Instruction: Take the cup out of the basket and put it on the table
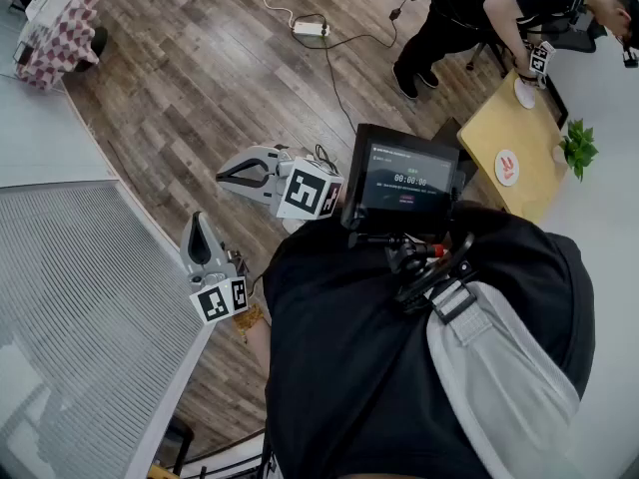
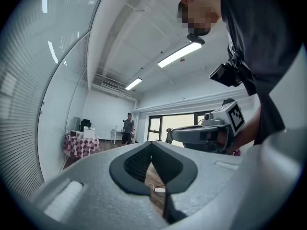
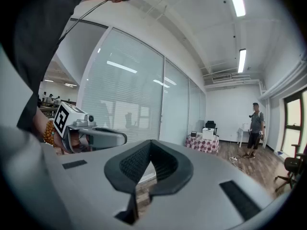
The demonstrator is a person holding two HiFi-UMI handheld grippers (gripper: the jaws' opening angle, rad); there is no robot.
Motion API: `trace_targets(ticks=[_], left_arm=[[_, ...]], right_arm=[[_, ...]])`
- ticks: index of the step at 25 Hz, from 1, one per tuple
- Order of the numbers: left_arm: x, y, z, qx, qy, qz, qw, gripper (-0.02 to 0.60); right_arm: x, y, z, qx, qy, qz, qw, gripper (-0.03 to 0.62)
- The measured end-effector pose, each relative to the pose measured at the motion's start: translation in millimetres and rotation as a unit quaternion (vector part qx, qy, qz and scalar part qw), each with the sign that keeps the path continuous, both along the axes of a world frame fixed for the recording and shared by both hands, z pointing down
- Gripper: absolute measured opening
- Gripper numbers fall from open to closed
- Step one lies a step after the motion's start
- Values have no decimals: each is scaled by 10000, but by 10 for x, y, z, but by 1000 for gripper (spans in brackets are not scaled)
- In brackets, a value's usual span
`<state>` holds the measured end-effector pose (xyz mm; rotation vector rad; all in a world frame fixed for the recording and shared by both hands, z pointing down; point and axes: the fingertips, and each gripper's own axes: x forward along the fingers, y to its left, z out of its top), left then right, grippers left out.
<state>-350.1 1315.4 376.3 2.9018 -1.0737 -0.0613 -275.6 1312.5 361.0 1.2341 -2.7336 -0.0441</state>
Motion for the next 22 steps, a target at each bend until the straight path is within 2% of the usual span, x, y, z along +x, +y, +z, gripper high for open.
trace_targets(ticks=[6, 10, 15, 22], left_arm=[[109, -125, -49, 54, 23, 389, 9992, 6], [-51, -263, -24, 73, 50, 566, 9984, 6], [-219, -497, 85, 25, 7, 553, 9985, 6], [-4, -997, 119, 28, -147, 468, 9988, 6]], right_arm=[[84, -23, -91, 345, -64, 226, 9991, 14], [-32, -118, -97, 324, -261, 576, 9975, 14], [-98, -268, 35, 159, -202, 768, 9967, 14], [210, -774, 116, 113, -353, 876, 9955, 14]])
